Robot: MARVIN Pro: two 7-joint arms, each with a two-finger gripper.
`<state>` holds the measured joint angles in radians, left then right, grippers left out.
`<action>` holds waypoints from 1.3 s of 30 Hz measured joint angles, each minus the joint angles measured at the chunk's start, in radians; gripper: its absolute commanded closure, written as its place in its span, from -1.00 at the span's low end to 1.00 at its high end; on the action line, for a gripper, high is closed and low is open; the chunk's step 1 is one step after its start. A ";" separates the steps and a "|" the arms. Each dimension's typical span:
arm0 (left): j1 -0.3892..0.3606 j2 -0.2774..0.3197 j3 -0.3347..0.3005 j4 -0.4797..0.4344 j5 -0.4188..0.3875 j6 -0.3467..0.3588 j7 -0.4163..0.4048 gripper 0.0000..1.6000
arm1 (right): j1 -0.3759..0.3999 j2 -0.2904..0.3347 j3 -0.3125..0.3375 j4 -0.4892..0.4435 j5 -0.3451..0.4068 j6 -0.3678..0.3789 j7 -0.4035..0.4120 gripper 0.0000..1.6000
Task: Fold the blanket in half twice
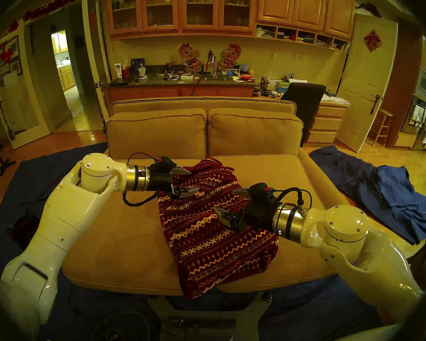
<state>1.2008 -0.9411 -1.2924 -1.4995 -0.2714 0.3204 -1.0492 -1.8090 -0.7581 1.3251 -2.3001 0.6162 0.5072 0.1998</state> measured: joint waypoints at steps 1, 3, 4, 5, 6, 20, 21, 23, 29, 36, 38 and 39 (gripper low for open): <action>-0.010 -0.005 0.006 0.019 0.005 -0.005 -0.005 -1.00 | 0.000 0.000 0.000 0.000 0.000 0.000 0.000 -1.00; -0.031 -0.017 0.016 0.060 0.018 -0.016 -0.012 -1.00 | 0.000 0.000 0.000 0.000 0.000 0.000 0.000 -1.00; -0.040 -0.024 0.020 0.081 0.028 -0.021 -0.013 -1.00 | 0.000 0.000 0.000 0.000 0.000 0.000 0.000 -1.00; -0.050 -0.032 0.024 0.104 0.038 -0.028 -0.016 -1.00 | 0.000 0.000 0.000 0.000 0.000 0.000 0.000 -1.00; -0.054 -0.036 0.024 0.114 0.043 -0.031 -0.016 -1.00 | 0.000 0.000 0.000 0.000 0.000 0.000 0.000 -1.00; -0.175 -0.134 0.027 0.281 0.132 -0.108 -0.042 -1.00 | 0.000 0.000 0.000 0.000 0.000 0.000 0.000 -1.00; -0.184 -0.141 0.029 0.291 0.136 -0.114 -0.047 -1.00 | 0.000 0.000 0.000 0.000 0.000 0.000 0.000 -1.00; -0.206 -0.157 0.036 0.322 0.148 -0.131 -0.059 -1.00 | 0.000 0.000 0.000 0.000 0.000 0.000 0.000 -1.00; -0.267 -0.200 0.062 0.429 0.180 -0.181 -0.100 -1.00 | 0.000 0.000 0.000 0.000 0.001 0.000 0.000 -1.00; -0.324 -0.235 0.077 0.524 0.208 -0.217 -0.129 -1.00 | 0.000 0.000 0.000 0.000 0.001 0.000 0.000 -1.00; -0.341 -0.247 0.081 0.550 0.218 -0.227 -0.135 -1.00 | 0.000 0.000 0.000 0.000 0.001 0.000 0.000 -1.00; -0.350 -0.252 0.083 0.563 0.223 -0.231 -0.137 -1.00 | 0.000 0.000 0.000 0.000 0.001 0.000 0.000 -1.00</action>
<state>0.8510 -1.1933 -1.2091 -0.9364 -0.0484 0.0898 -1.1857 -1.8087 -0.7579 1.3249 -2.2997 0.6169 0.5073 0.1997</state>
